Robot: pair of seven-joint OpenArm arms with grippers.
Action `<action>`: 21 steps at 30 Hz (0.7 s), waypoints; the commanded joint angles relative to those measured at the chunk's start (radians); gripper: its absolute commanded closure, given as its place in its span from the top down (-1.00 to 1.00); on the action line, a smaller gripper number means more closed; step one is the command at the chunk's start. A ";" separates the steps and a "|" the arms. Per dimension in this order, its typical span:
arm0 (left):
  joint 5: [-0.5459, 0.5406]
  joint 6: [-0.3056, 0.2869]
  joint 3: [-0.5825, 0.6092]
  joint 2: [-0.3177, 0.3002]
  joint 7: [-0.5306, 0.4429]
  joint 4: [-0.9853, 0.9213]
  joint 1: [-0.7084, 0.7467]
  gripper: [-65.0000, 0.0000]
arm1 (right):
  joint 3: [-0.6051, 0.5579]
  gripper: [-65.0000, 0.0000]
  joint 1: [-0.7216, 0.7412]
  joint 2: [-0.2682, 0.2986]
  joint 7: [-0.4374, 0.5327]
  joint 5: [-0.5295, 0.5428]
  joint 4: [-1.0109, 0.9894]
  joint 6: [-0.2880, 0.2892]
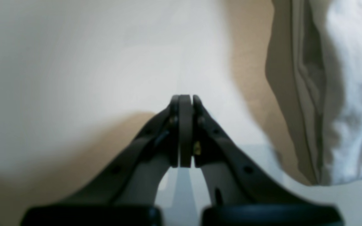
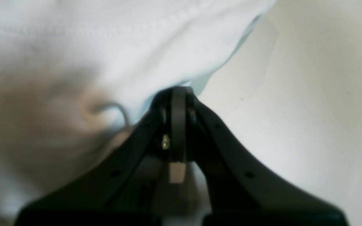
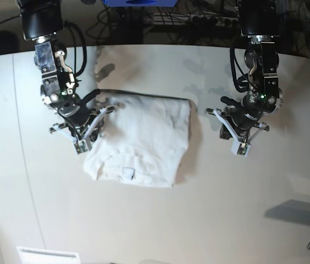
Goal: Fold the T-shirt properly
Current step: 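Pinch the collar edge with both grippers and straighten it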
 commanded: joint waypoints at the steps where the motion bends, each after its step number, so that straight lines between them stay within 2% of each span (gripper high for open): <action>1: -0.006 0.001 -0.002 -0.010 -0.018 0.017 -0.015 -1.00 | -0.002 -0.97 0.016 -0.002 0.015 0.005 0.019 0.006; 8: -0.011 -0.003 -0.001 -0.007 -0.018 0.015 -0.013 -1.00 | 0.004 -0.97 0.017 0.000 0.015 0.003 0.019 0.005; 11: -0.004 -0.039 0.053 -0.003 -0.018 0.015 -0.012 -1.00 | 0.004 -0.97 0.017 0.001 0.015 0.003 0.019 0.005; 16: -0.011 -0.029 0.131 -0.001 -0.018 0.015 -0.010 -1.00 | 0.006 -0.97 0.016 0.001 0.015 0.003 0.019 0.005; 21: -0.003 -0.029 0.120 0.023 -0.018 0.020 0.025 -1.00 | 0.006 -0.97 0.016 0.001 0.016 0.003 0.019 0.005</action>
